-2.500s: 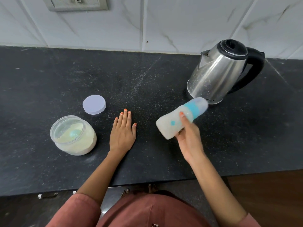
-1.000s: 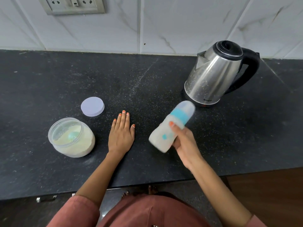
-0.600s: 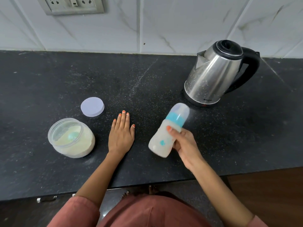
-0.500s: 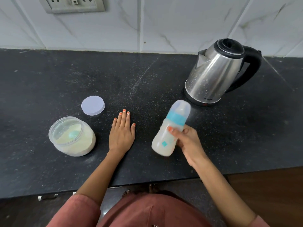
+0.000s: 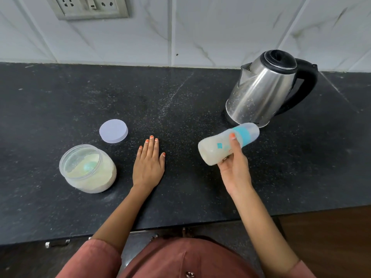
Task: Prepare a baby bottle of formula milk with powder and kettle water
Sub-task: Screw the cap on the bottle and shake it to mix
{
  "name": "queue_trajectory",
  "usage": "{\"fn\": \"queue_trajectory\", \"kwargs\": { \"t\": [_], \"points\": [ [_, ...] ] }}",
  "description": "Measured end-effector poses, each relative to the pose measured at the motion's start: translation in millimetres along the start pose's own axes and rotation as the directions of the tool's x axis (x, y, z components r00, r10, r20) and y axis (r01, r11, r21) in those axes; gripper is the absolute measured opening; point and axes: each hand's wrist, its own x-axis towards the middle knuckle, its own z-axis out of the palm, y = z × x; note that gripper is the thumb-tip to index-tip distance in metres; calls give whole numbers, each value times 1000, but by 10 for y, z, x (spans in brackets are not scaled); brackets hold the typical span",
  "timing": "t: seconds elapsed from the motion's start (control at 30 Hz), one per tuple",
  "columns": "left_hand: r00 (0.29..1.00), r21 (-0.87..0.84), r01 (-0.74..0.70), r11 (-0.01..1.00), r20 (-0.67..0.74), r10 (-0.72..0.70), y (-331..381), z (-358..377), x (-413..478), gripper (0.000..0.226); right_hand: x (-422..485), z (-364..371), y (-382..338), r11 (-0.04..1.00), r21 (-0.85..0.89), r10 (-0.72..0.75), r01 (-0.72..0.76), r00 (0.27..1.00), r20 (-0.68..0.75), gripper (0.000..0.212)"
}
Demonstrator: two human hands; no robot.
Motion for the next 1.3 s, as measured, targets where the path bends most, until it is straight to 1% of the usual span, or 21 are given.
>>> {"fn": "queue_trajectory", "kwargs": {
  "t": [0.07,0.13,0.2,0.27,0.37,0.43,0.53,0.57,0.63,0.7,0.77,0.83,0.93,0.97,1.0,1.07,1.1,1.13,1.2,1.27,1.3],
  "points": [
    [1000,-8,-2,1000,-1,2,6,-9,-3,53,-35,18,95,998,-66,7,-7,1000,-1,16],
    [1000,-5,0,1000,0,0,5,-17,-3,53,-159,-4,203,961,-270,92,-65,992,87,24],
    [1000,-5,0,1000,3,0,6,-18,0,53,-224,-32,209,901,-429,143,-64,978,153,29],
    [1000,-8,-1,1000,-3,1,9,-17,2,53,-156,-11,131,939,-341,94,-40,985,143,30],
    [1000,1,-3,1000,-4,3,5,-12,-1,53,-14,47,16,1000,-9,8,-8,1000,19,18],
    [1000,-6,-1,1000,0,1,10,-15,-5,53,-33,41,46,997,-69,18,-17,1000,25,15],
    [1000,-5,3,1000,2,-3,5,-17,2,53,-167,-12,106,914,-400,132,-65,981,143,24],
    [1000,-2,4,1000,2,-4,6,-12,6,53,-178,-28,93,889,-453,150,-62,975,161,27],
    [1000,-4,4,1000,-4,-4,9,-5,6,53,-121,-24,42,926,-374,115,-51,982,152,28],
    [1000,-10,2,1000,-8,-2,8,-3,0,53,-28,17,-9,987,-157,42,-32,997,57,20],
    [1000,-11,0,1000,-6,0,6,-3,-2,53,7,39,12,998,-63,-13,12,1000,-12,14],
    [1000,-13,3,1000,-5,-3,12,-10,-4,53,-73,20,102,983,-184,25,-20,999,27,12],
    [1000,2,7,1000,0,-7,6,-12,2,53,-240,-49,178,858,-511,149,-47,976,161,16],
    [1000,6,7,1000,0,-7,4,-7,5,54,-232,-57,150,850,-526,137,-25,975,175,21],
    [1000,7,7,1000,-2,-7,4,-5,5,53,-190,-51,111,887,-462,106,-18,981,164,25],
    [1000,0,5,1000,-8,-5,6,1,2,53,-86,8,19,982,-186,30,-17,997,70,21],
    [1000,-4,4,1000,-11,-4,6,4,0,53,-41,29,-10,997,-80,-17,18,1000,11,17],
    [1000,-7,4,1000,-12,-4,7,6,-1,53,-28,39,-6,997,-56,-53,52,998,-21,13],
    [1000,-13,7,1000,-11,-7,9,4,-5,53,-93,7,73,973,-223,-49,52,999,21,14],
    [1000,-21,9,1000,-7,-9,6,-2,-1,53,-232,-51,171,864,-503,56,23,988,142,21],
    [1000,-20,9,1000,-4,-9,5,-1,3,53,-271,-80,179,816,-578,95,27,979,180,25]
  ]
}}
